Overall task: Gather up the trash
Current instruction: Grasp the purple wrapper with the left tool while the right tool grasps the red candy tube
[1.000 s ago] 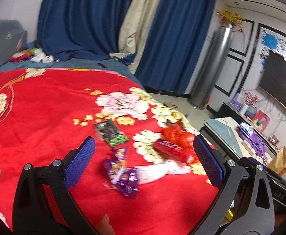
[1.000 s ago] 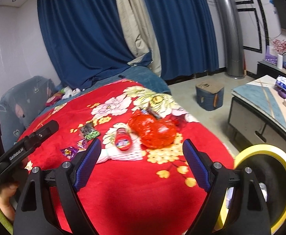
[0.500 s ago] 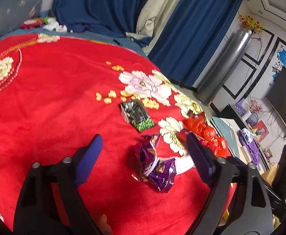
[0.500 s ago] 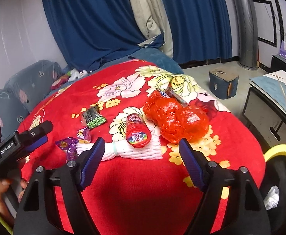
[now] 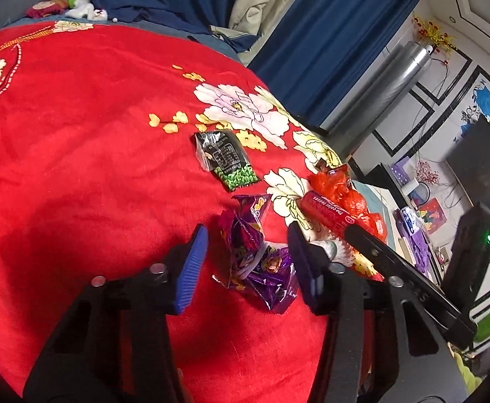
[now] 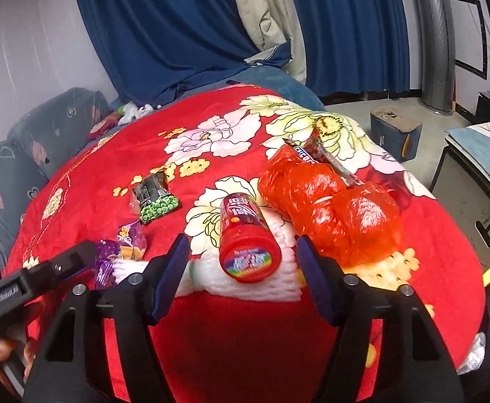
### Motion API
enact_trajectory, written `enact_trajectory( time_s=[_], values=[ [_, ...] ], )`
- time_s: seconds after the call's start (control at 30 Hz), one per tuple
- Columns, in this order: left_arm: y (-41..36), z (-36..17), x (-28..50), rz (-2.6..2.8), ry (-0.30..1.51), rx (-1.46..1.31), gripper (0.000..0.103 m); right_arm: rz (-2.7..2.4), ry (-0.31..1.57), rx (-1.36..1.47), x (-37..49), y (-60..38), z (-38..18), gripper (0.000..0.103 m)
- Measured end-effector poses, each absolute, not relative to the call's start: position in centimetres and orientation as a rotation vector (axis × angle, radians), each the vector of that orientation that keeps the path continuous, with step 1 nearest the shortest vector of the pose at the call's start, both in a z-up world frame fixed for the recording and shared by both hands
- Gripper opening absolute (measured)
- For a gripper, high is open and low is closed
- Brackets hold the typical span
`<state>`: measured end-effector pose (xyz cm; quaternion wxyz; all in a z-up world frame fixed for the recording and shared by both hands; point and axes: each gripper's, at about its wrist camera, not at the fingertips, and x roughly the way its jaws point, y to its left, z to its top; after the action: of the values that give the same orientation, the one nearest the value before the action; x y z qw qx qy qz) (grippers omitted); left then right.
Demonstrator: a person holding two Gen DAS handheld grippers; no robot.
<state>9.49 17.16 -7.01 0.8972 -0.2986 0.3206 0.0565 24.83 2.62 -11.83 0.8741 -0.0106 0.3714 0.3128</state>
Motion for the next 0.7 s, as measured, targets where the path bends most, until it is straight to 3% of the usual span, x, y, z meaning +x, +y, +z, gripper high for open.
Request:
enact_trajectory(
  time_s=[0.17,0.33,0.5,0.53,0.7],
  values=[
    [17.5,-7.4,9.6,0.113,0.676,-0.634,0.032,0.656,0.799,-0.034,25.5,3.6,-12.6,0.049],
    [17.4,-7.6,9.6,0.113,0.681,-0.636,0.016,0.644,0.795,-0.024,25.4,3.4,-12.9,0.035],
    [17.3,-7.5,9.5,0.106,0.678,-0.630,0.011,0.649,0.784,-0.005,25.0,2.6,-12.7,0.034],
    [17.3,-7.4,9.5,0.104,0.675,-0.628,0.006,0.651,0.780,0.000,24.8,2.4,-12.5,0.034],
    [17.6,-6.3,9.2,0.100,0.642,-0.623,0.006,0.671,0.743,0.020,23.4,1.5,-11.5,0.034]
  ],
)
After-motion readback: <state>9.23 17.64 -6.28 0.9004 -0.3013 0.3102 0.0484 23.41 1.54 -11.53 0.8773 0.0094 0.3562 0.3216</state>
